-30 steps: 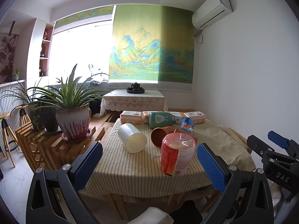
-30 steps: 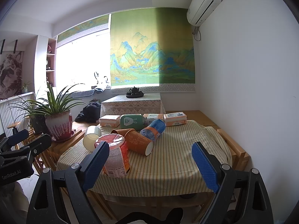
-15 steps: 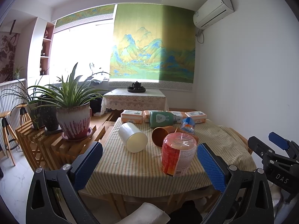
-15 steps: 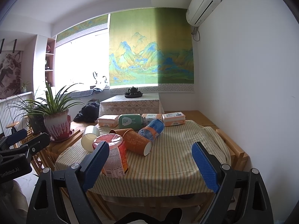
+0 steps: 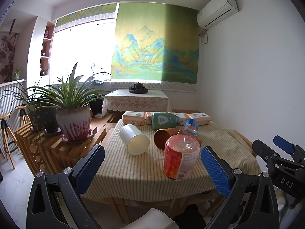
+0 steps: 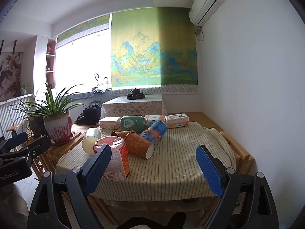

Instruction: Flip cup upside down

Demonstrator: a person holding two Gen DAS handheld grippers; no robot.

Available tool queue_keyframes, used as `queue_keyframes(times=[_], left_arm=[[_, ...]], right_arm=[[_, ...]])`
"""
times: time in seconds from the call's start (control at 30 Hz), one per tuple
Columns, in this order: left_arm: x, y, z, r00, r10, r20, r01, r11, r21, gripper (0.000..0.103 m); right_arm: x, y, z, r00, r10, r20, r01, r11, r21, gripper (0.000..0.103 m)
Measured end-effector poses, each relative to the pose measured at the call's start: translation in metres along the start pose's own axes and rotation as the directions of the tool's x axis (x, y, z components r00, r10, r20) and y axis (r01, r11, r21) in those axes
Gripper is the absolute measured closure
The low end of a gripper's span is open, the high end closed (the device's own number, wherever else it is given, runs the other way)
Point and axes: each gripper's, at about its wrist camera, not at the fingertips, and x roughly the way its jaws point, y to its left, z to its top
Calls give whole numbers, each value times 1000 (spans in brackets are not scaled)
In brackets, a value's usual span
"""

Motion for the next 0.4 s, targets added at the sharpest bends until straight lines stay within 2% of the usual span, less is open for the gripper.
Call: queue_keyframes(times=[0.4], left_arm=[[5,1,-1,1000,-6,-18,6,1000,-12,1]], right_arm=[[3,0,-1,1000,-2,-7,2,1000,0,15]])
